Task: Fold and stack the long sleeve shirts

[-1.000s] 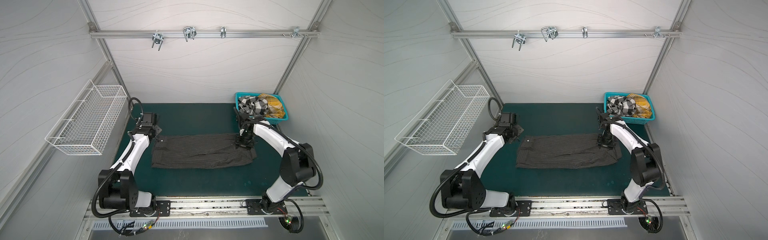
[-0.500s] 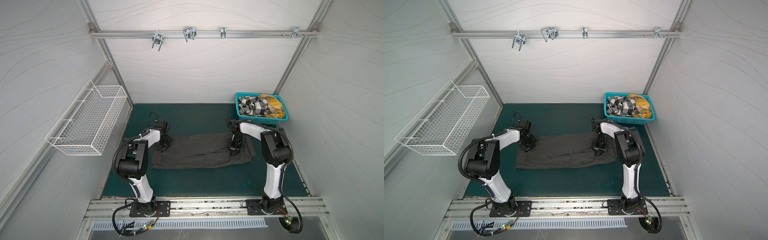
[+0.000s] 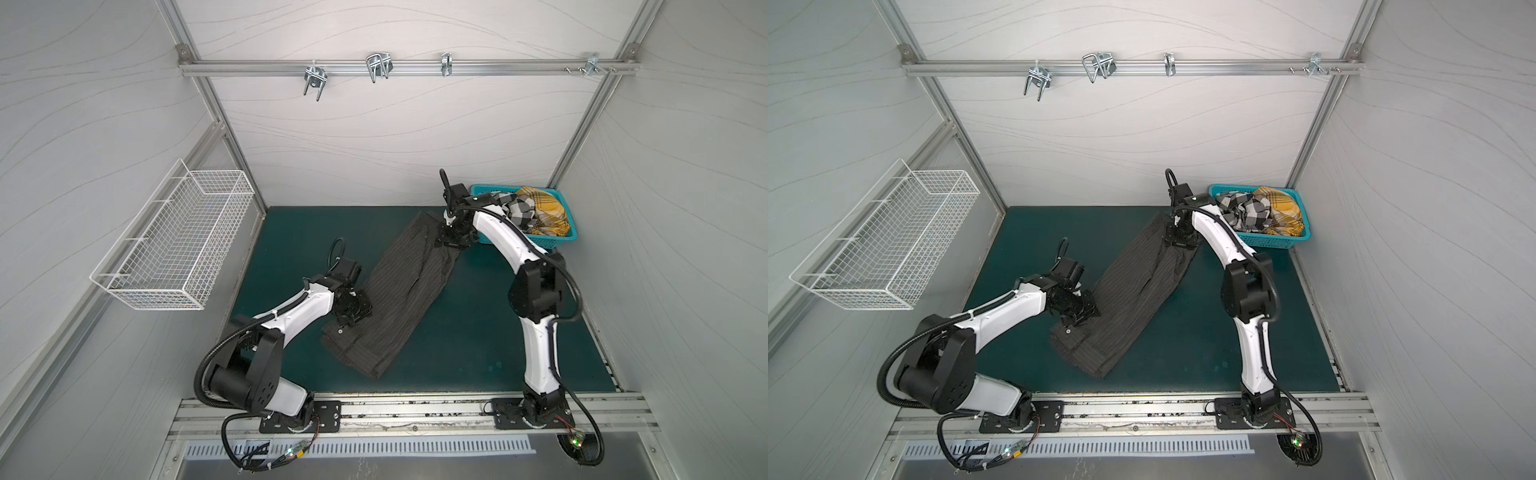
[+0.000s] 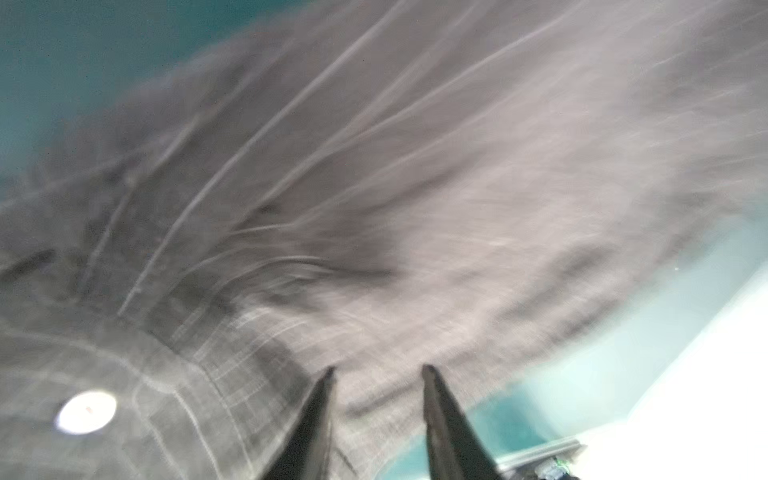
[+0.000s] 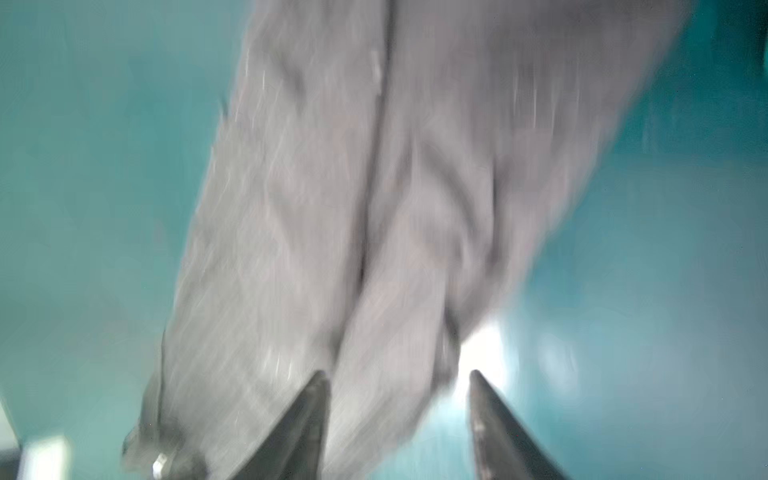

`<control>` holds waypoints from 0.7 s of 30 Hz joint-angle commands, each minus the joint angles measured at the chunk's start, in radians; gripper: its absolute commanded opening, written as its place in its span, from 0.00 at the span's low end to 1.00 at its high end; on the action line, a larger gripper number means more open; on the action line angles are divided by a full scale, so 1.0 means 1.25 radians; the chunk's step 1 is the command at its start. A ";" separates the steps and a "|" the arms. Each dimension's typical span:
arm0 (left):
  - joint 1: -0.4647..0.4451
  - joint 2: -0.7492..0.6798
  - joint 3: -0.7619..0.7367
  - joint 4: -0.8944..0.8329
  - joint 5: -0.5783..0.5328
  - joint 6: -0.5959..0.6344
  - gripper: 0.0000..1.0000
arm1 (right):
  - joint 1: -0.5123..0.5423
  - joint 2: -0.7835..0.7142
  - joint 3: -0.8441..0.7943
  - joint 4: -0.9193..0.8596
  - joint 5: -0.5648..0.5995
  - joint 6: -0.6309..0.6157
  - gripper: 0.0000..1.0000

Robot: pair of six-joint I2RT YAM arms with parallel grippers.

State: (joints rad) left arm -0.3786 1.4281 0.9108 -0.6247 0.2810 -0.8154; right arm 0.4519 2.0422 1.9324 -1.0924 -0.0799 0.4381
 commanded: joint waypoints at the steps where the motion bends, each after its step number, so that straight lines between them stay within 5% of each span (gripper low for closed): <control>1: 0.024 -0.023 0.106 -0.056 -0.058 0.049 0.34 | 0.029 -0.103 -0.187 0.034 -0.043 0.038 0.38; 7: 0.042 0.123 0.185 -0.132 0.003 0.128 0.07 | 0.087 -0.027 -0.238 0.057 -0.103 0.035 0.33; 15: 0.039 0.174 0.039 -0.053 0.057 0.123 0.03 | 0.072 0.171 -0.087 0.037 -0.079 0.040 0.25; 21: -0.005 0.203 -0.034 0.041 0.116 0.051 0.03 | 0.016 0.361 0.218 -0.079 -0.023 0.017 0.25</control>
State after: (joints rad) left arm -0.3431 1.6615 0.8925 -0.6579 0.3710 -0.7006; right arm 0.5179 2.4092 2.0789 -1.1099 -0.1696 0.4770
